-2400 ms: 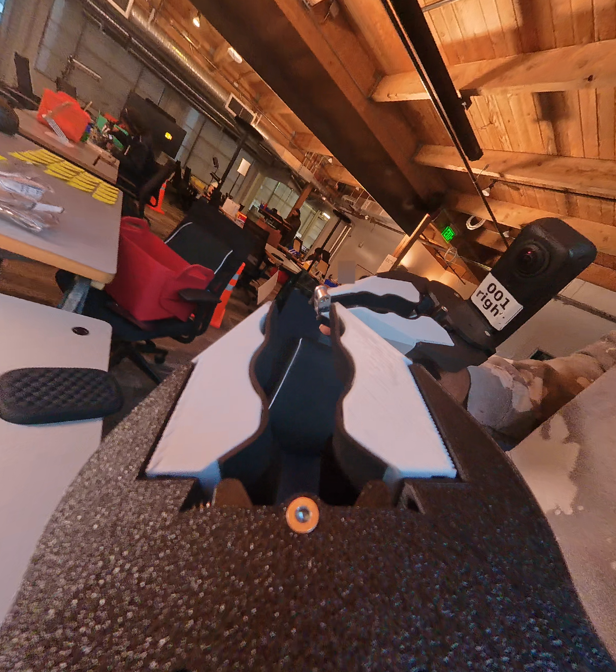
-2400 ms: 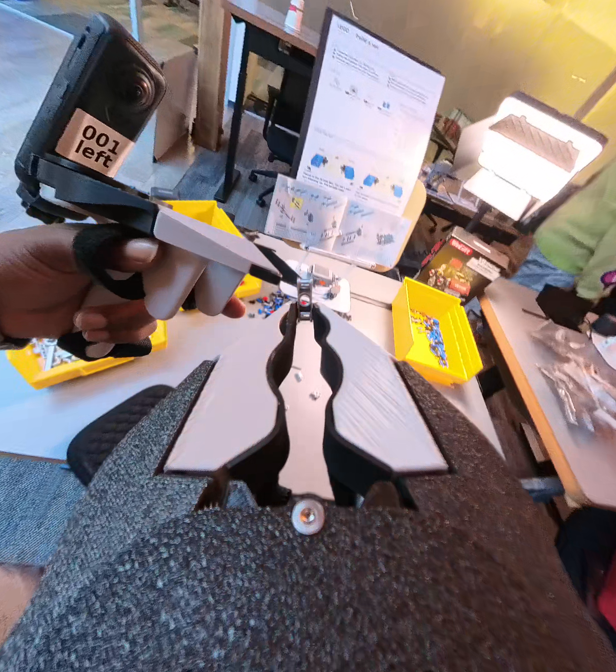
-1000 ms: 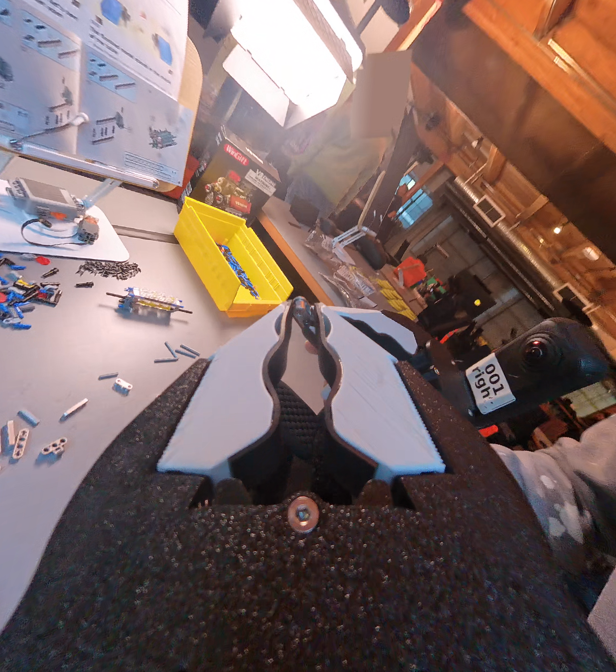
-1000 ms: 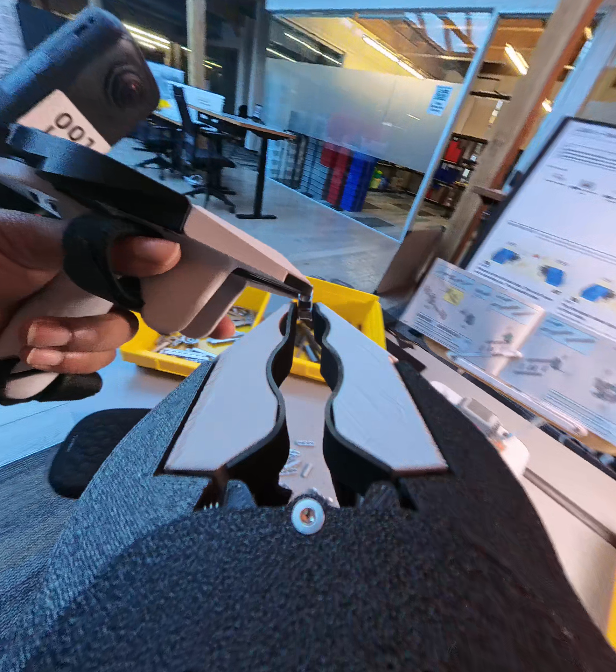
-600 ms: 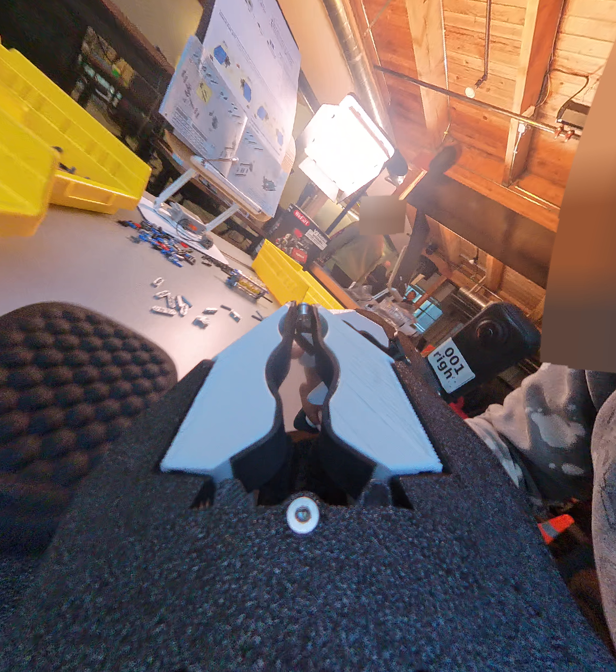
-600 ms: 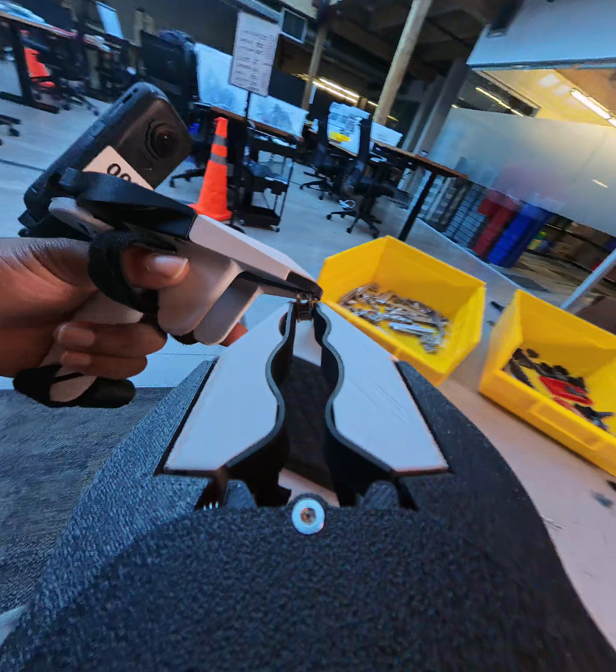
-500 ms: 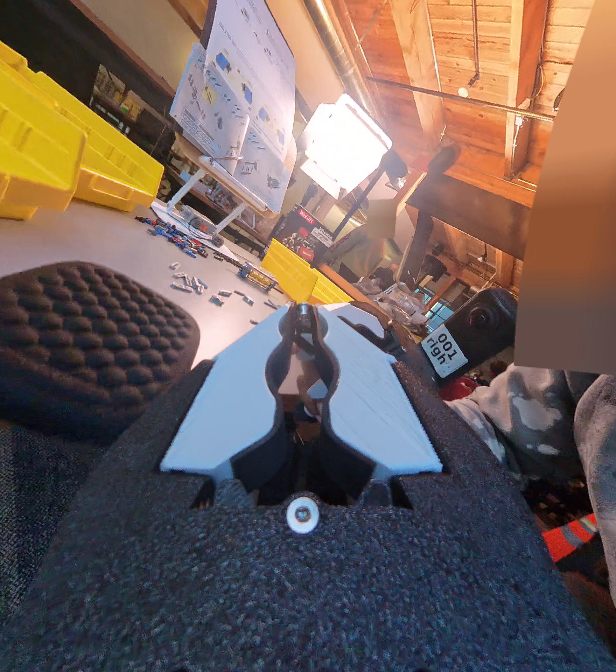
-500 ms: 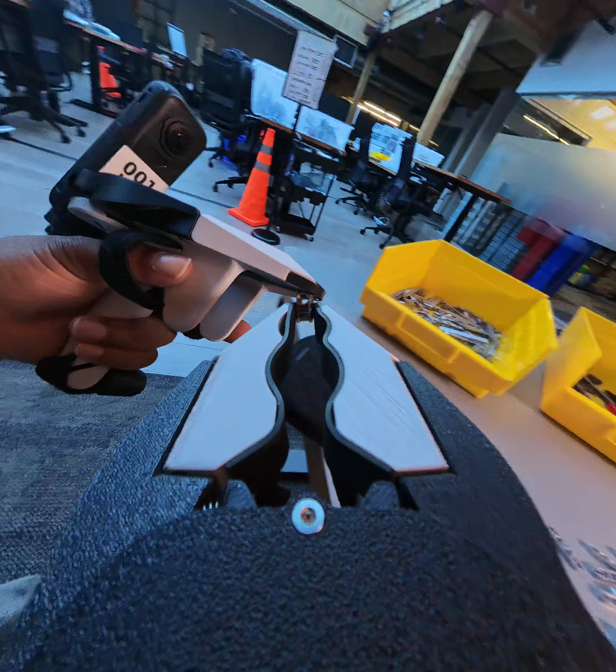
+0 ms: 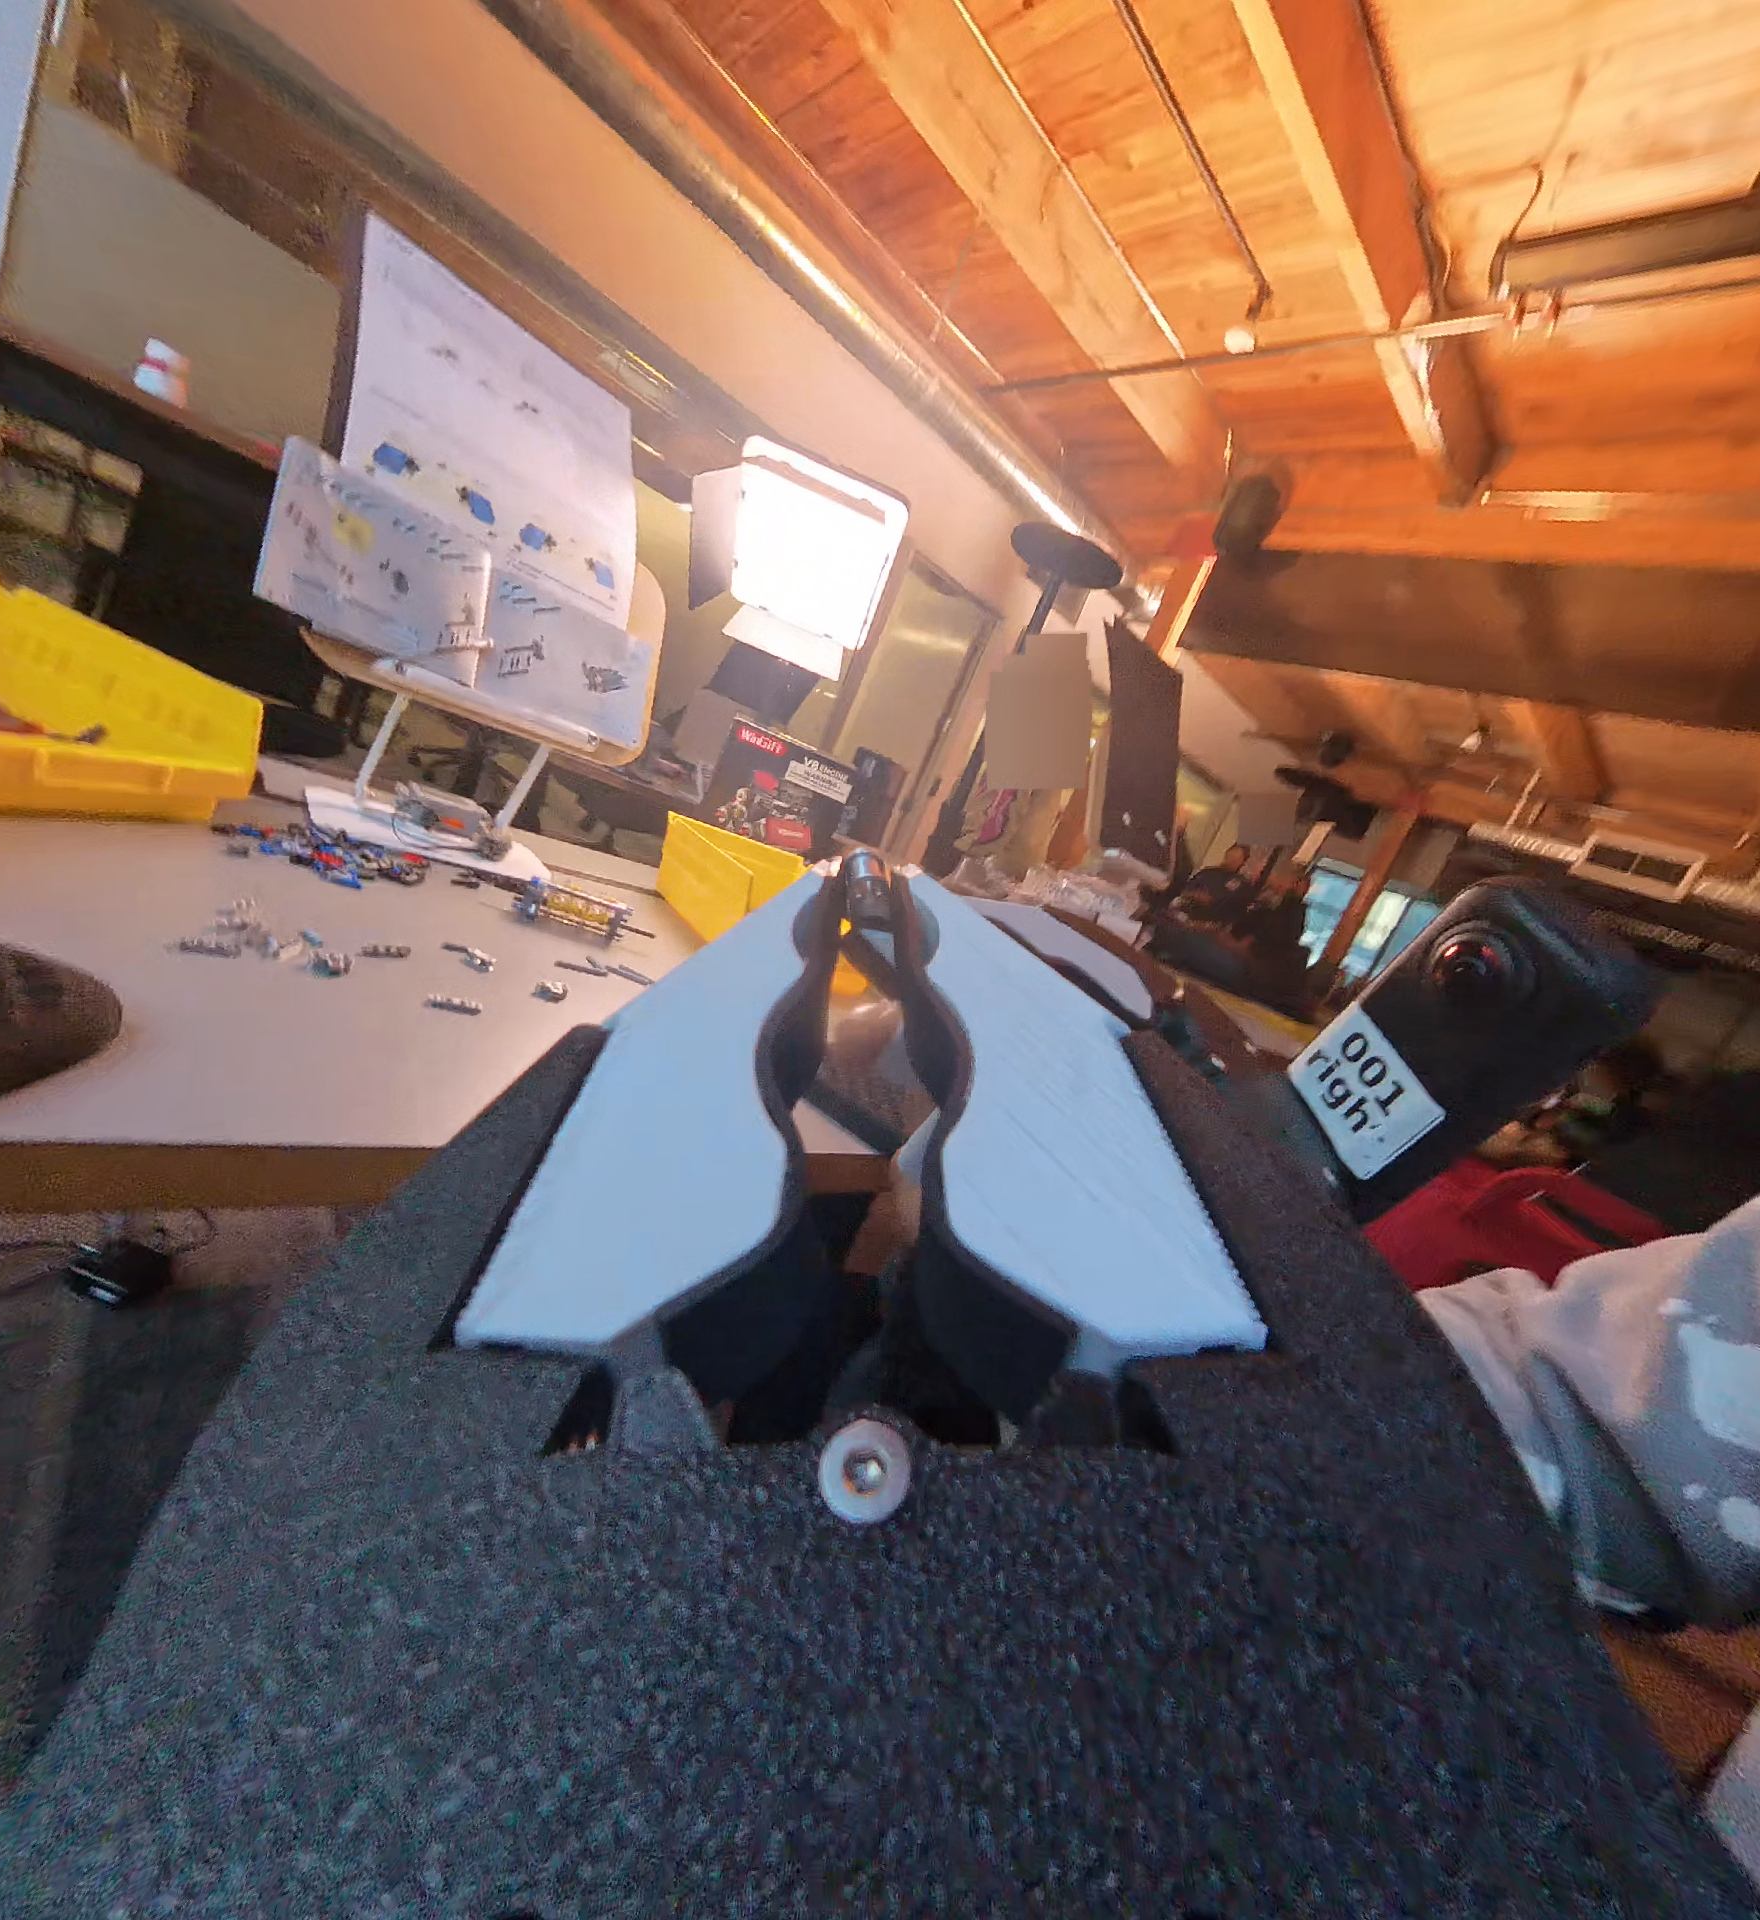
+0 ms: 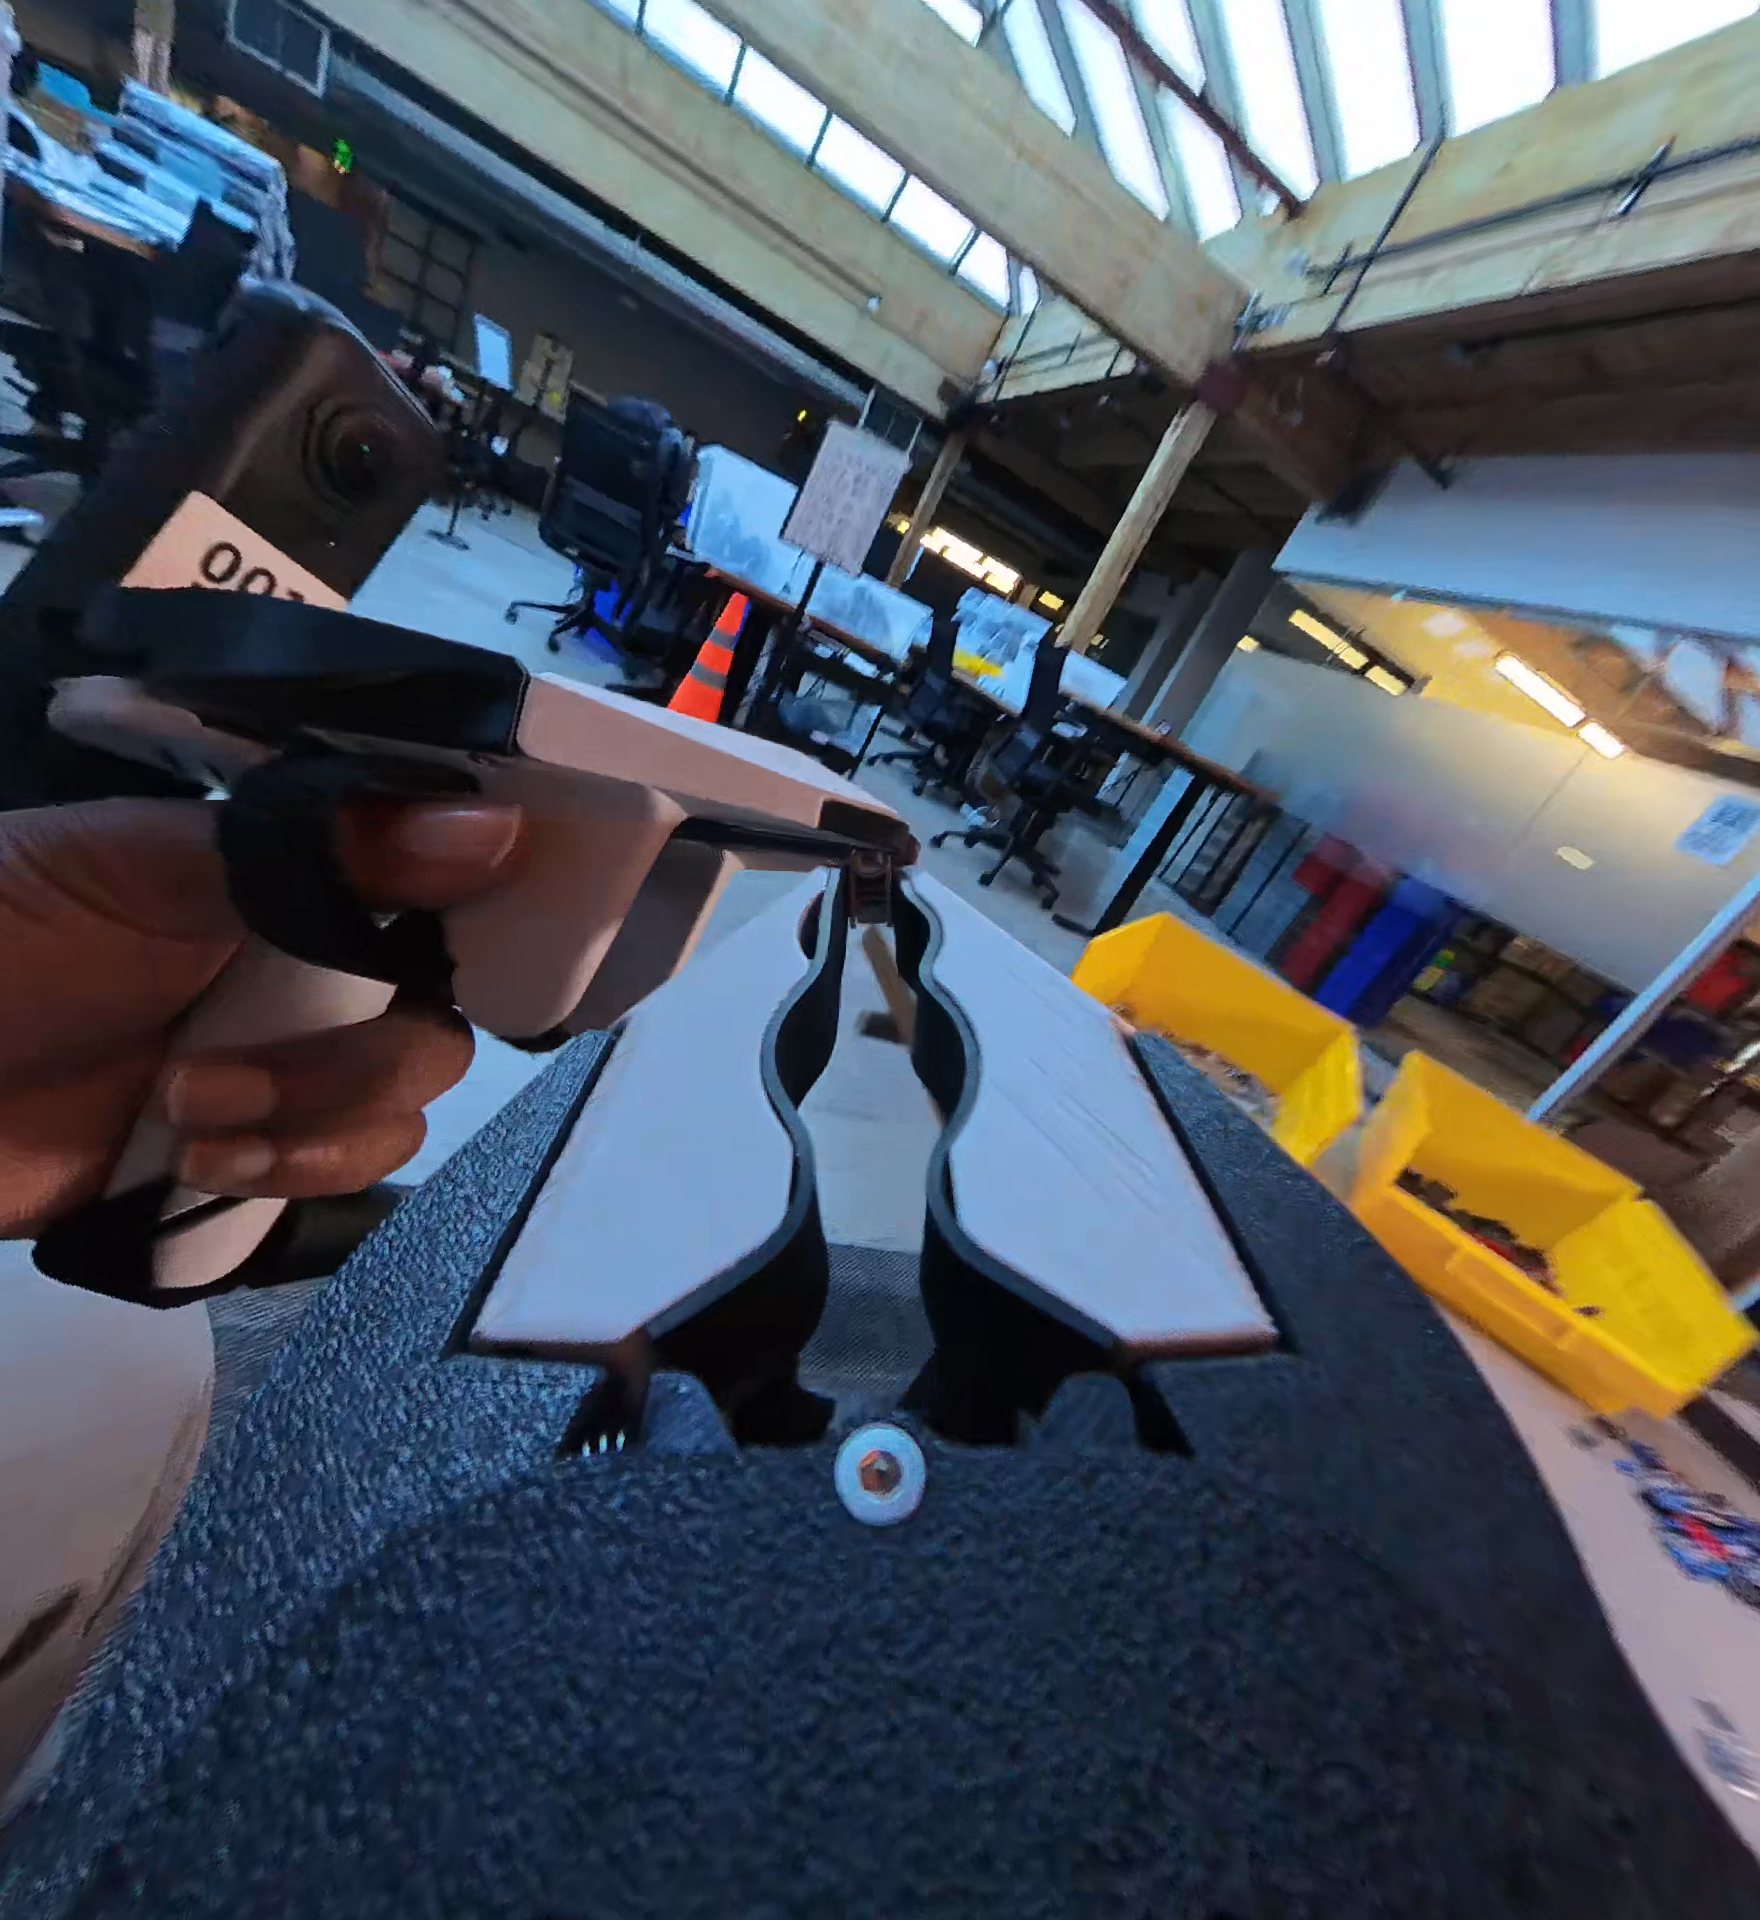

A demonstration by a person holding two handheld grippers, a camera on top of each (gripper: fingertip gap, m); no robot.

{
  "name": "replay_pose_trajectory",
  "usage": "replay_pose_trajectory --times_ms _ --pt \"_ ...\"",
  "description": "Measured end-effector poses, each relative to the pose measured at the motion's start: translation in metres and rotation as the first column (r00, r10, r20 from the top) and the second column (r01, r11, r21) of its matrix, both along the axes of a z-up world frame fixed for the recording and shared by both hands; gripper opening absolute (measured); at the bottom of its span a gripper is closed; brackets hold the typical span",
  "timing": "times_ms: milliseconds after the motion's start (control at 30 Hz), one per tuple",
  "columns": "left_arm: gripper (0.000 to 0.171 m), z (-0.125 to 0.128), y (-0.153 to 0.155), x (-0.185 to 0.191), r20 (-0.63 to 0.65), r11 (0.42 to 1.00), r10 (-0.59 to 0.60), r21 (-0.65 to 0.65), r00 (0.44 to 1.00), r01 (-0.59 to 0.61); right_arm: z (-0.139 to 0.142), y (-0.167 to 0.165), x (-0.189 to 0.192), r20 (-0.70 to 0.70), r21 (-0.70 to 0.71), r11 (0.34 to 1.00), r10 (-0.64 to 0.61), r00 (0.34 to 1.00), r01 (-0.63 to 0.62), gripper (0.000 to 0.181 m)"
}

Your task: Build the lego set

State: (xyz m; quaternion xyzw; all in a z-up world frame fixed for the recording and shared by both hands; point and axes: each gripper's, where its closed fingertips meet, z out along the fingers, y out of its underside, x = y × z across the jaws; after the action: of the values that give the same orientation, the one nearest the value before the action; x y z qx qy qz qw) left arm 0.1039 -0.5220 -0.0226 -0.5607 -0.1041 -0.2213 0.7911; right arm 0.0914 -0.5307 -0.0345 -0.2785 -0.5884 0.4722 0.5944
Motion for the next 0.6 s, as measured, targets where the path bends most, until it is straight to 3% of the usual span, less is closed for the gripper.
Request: replay_pose_trajectory --times_ms 67,167,267,333,400,533,600 --pt "0.006 0.014 0.006 0.028 -0.115 0.999 0.042 -0.009 0.992 -0.044 0.016 0.005 0.028 -0.055 0.011 1.000 -0.018 0.998 0.019 0.006" --pt "0.005 0.022 0.025 0.060 -0.142 1.000 0.009 -0.023 0.990 -0.013 0.026 0.024 0.059 -0.093 -0.019 0.998 -0.069 0.993 0.067 0.006" --pt "0.005 0.007 0.060 0.081 -0.247 0.993 -0.055 -0.115 0.968 0.027 0.014 0.056 0.081 -0.087 -0.050 0.994 -0.104 0.991 0.099 0.007" --pt "0.006 -0.017 0.091 0.086 -0.271 0.980 -0.118 -0.185 0.955 0.068 -0.009 0.087 0.088 -0.053 -0.072 0.990 -0.128 0.990 0.124 0.007" --pt "0.006 -0.044 0.117 0.077 -0.229 0.971 -0.156 -0.211 0.961 0.108 -0.043 0.114 0.091 0.002 -0.118 0.988 -0.100 0.995 0.099 0.020" --pt "0.006 -0.094 0.144 0.026 -0.188 0.972 -0.115 -0.224 0.975 0.072 -0.131 0.169 0.089 0.198 -0.190 0.979 -0.038 0.979 0.076 0.042" --pt "0.006 -0.098 0.149 -0.003 -0.191 0.974 -0.093 -0.220 0.977 0.050 -0.148 0.195 0.083 0.254 -0.172 0.981 -0.045 0.966 0.091 0.051"
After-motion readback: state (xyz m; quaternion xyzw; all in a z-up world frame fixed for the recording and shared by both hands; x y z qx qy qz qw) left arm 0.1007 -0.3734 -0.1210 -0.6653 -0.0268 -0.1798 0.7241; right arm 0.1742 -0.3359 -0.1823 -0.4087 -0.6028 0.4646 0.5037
